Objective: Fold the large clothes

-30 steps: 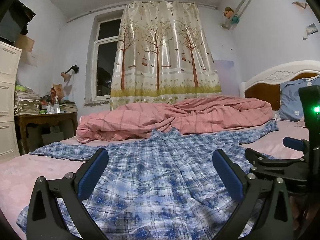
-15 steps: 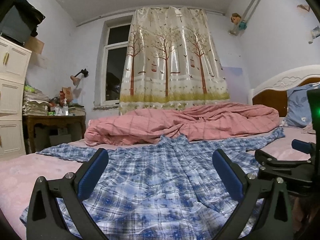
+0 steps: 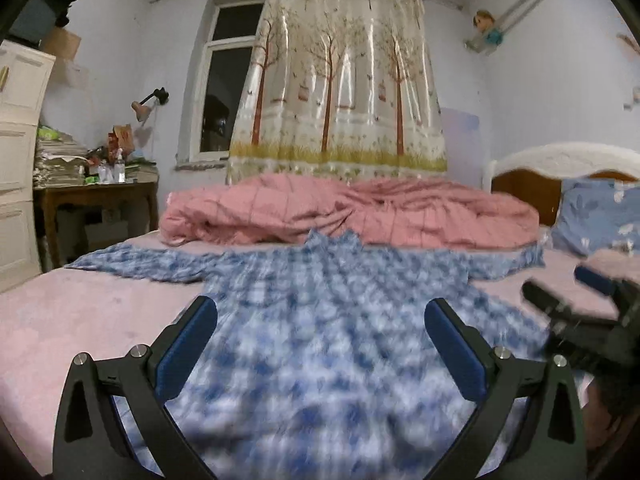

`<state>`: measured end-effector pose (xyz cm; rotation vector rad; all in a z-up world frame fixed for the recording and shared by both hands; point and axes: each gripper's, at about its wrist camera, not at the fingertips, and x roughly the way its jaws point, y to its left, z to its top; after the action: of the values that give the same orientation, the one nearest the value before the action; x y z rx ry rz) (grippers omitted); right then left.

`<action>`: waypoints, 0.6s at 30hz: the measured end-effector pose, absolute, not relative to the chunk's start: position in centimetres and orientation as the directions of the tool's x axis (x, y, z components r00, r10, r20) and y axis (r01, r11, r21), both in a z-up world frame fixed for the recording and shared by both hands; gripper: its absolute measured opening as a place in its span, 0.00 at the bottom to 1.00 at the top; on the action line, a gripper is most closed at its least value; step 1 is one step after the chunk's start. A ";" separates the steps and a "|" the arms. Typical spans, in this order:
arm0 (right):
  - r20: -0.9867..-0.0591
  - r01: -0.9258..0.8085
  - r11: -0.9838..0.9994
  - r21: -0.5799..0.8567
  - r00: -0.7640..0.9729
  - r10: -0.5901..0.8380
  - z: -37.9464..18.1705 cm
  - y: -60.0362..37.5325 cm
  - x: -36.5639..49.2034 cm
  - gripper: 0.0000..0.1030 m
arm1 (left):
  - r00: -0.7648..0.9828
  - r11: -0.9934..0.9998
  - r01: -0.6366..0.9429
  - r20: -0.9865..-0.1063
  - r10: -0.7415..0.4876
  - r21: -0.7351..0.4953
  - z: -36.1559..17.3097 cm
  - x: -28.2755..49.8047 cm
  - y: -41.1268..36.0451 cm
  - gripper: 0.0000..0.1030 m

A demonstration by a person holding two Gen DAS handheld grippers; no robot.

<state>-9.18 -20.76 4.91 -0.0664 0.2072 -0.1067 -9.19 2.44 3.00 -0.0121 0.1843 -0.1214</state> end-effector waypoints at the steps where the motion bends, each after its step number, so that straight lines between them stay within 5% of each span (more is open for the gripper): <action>1: -0.207 0.086 0.994 -0.073 0.973 -0.100 5.0 -20.7 -9.8 0.92 | 0.975 0.993 0.115 -0.190 -0.114 -0.004 2.5 -10.1 2.6 1.00; 5: -0.289 -0.009 0.999 -0.036 0.957 -0.001 3.4 -21.0 -13.4 0.92 | 0.934 0.974 0.205 -0.317 -0.165 0.098 -1.1 -12.4 2.2 1.00; 10: -0.440 -0.048 0.996 -0.073 0.898 0.011 -1.1 -20.5 -15.4 0.89 | 0.904 0.943 0.208 -0.419 -0.084 0.259 -5.8 -13.6 -0.1 1.00; 18: -0.536 -0.052 0.985 -0.166 0.843 -0.046 -5.0 -20.1 -15.6 0.89 | 0.906 0.937 0.082 -0.417 0.071 0.339 -7.1 -12.4 0.3 0.99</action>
<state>-15.58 -20.06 -5.01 -0.1772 0.5692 0.0035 -12.38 0.31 -7.11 0.3591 0.4387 -0.0057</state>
